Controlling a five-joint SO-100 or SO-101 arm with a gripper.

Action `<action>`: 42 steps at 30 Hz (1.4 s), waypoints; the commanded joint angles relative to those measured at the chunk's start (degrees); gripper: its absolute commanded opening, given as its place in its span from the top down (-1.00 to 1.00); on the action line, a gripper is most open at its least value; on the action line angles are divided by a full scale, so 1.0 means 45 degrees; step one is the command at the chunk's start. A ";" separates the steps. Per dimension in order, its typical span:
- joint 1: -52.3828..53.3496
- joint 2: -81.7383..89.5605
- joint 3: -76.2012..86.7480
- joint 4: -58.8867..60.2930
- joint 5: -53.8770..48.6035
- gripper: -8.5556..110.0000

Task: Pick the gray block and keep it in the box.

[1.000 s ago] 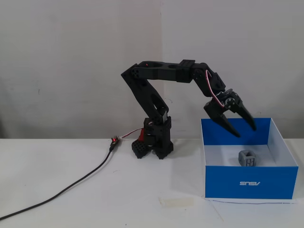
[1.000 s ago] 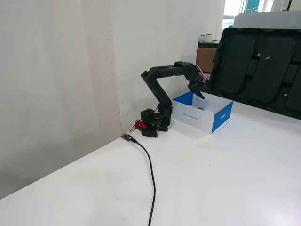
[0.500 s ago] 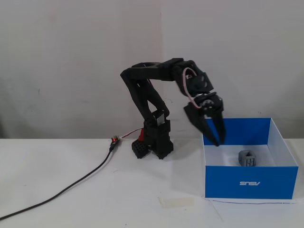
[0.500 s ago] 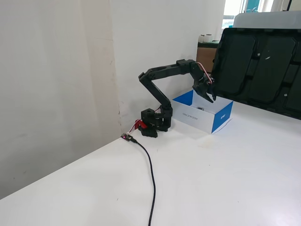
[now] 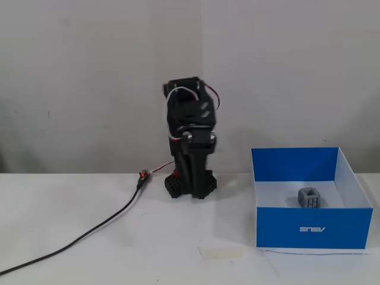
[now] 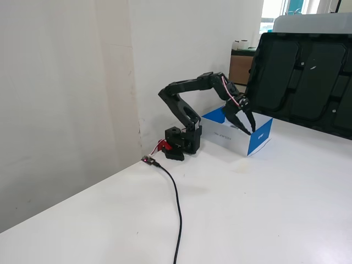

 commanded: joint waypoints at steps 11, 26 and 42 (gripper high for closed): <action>0.3457 0.4004 0.5273 -0.2344 0.0508 0.85; 0.3398 0.7266 0.8770 -0.3301 0.1934 0.85; 0.3652 1.4141 1.1680 -0.0527 0.1934 0.85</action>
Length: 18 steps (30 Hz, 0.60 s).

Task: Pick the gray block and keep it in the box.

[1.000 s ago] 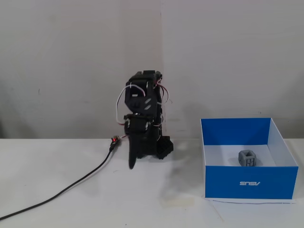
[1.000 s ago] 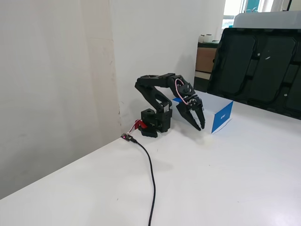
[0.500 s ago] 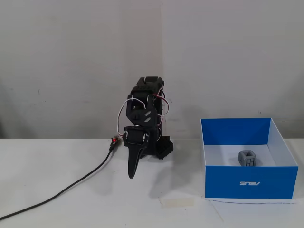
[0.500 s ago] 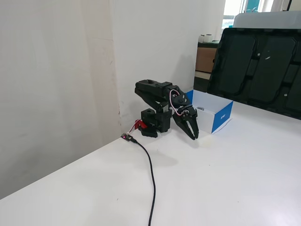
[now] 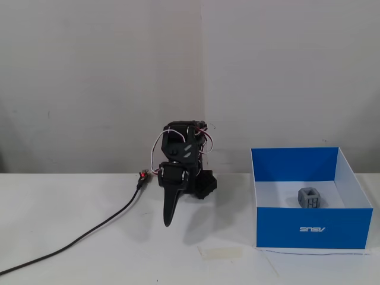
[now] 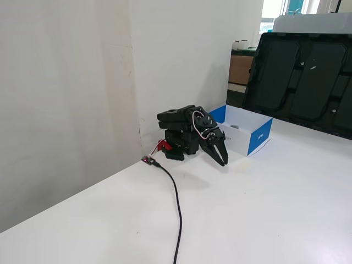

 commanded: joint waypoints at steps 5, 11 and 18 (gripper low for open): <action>0.0273 0.1484 0.0449 -0.0156 0.0059 0.85; 0.0371 0.1504 0.0586 -0.0195 0.0098 0.85; -0.0020 0.1504 0.0586 -0.0195 -0.0059 0.85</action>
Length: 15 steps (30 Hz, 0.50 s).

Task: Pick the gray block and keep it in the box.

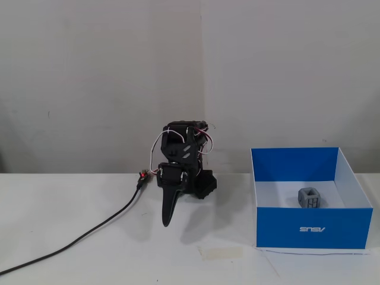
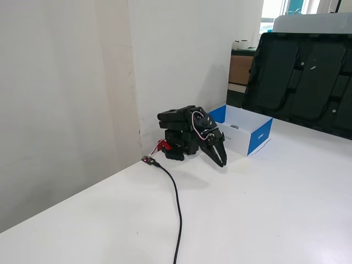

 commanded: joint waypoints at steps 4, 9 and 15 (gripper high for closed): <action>0.0234 0.1504 0.0117 -0.0254 0.0117 0.85; 0.0137 0.1504 0.0117 -0.0254 0.0117 0.85; 0.0137 0.1504 0.0117 -0.0254 0.0117 0.85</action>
